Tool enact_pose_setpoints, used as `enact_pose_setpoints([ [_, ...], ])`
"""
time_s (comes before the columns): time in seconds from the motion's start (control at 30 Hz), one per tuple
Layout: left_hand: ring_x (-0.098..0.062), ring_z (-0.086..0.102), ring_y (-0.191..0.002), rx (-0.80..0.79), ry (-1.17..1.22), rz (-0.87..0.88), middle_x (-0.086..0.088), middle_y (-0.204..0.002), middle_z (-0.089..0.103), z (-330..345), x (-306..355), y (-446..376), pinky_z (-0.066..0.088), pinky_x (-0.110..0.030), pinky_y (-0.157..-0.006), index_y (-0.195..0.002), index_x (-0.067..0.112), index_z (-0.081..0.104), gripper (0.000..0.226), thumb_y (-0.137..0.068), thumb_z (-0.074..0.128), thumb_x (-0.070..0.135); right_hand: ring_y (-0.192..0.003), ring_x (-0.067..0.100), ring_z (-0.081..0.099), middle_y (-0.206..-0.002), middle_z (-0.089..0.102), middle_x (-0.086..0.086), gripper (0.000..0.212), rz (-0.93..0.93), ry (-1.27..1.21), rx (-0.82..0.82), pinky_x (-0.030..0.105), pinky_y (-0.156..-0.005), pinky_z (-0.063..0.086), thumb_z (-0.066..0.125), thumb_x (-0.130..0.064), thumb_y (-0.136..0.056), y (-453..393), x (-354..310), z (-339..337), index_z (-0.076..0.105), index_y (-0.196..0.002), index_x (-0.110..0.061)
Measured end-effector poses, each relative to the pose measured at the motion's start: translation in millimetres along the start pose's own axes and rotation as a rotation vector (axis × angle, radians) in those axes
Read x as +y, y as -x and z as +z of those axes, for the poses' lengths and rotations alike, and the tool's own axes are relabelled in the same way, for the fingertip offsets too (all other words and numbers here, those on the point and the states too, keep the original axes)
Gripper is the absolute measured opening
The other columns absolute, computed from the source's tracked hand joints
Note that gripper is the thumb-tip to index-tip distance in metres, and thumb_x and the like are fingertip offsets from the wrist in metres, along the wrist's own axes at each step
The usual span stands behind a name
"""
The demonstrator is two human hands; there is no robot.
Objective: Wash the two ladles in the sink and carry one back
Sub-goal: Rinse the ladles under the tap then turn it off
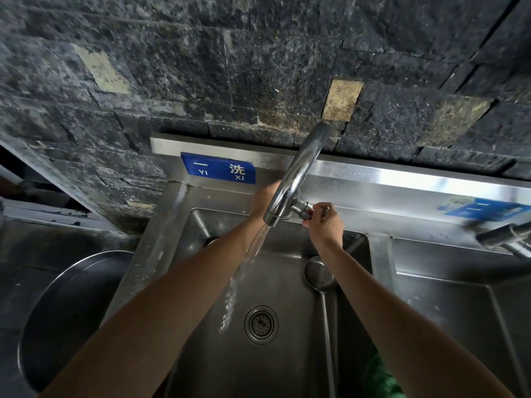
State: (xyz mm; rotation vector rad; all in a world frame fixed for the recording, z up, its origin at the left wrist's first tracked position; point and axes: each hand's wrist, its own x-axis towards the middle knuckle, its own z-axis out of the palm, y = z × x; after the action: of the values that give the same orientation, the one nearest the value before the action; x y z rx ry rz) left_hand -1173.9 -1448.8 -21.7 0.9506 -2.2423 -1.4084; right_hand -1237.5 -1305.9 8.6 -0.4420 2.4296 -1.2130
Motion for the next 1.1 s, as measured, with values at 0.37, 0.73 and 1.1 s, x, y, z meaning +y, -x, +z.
enact_pose_setpoints([
  [0.37,-0.04,0.065,-0.077,0.018,-0.113,0.097,-0.016,-0.089,0.068,0,1,1,0.058,-0.045,-0.073,-0.113,0.005,0.063,0.026,-0.088,0.066,0.013,-0.09,0.03,0.07,-0.1,0.073,0.012,0.018,-0.009,-0.043,0.005,0.04,-0.078,0.057,0.045,-0.02,-0.103,-1,3,0,0.061,-0.108,-0.014],
  [0.73,-0.026,0.07,-0.099,0.013,0.0,0.035,-0.013,-0.111,0.07,2,3,2,0.058,-0.046,-0.089,-0.12,0.012,0.061,0.026,-0.094,0.061,0.012,-0.087,0.025,0.065,-0.098,0.07,0.009,0.019,-0.026,-0.034,0.002,0.036,-0.077,0.053,0.047,-0.02,-0.104,-2,5,-1,0.061,-0.111,-0.012],
  [1.1,-0.005,0.07,-0.085,0.015,0.068,-0.016,0.002,-0.1,0.068,0,5,7,0.058,-0.025,-0.08,-0.108,0.023,0.062,0.018,-0.096,0.06,0.01,-0.085,0.023,0.064,-0.098,0.07,0.009,0.019,-0.035,-0.035,0.02,0.036,-0.077,0.054,0.048,-0.018,-0.103,-4,8,0,0.063,-0.111,-0.009],
])
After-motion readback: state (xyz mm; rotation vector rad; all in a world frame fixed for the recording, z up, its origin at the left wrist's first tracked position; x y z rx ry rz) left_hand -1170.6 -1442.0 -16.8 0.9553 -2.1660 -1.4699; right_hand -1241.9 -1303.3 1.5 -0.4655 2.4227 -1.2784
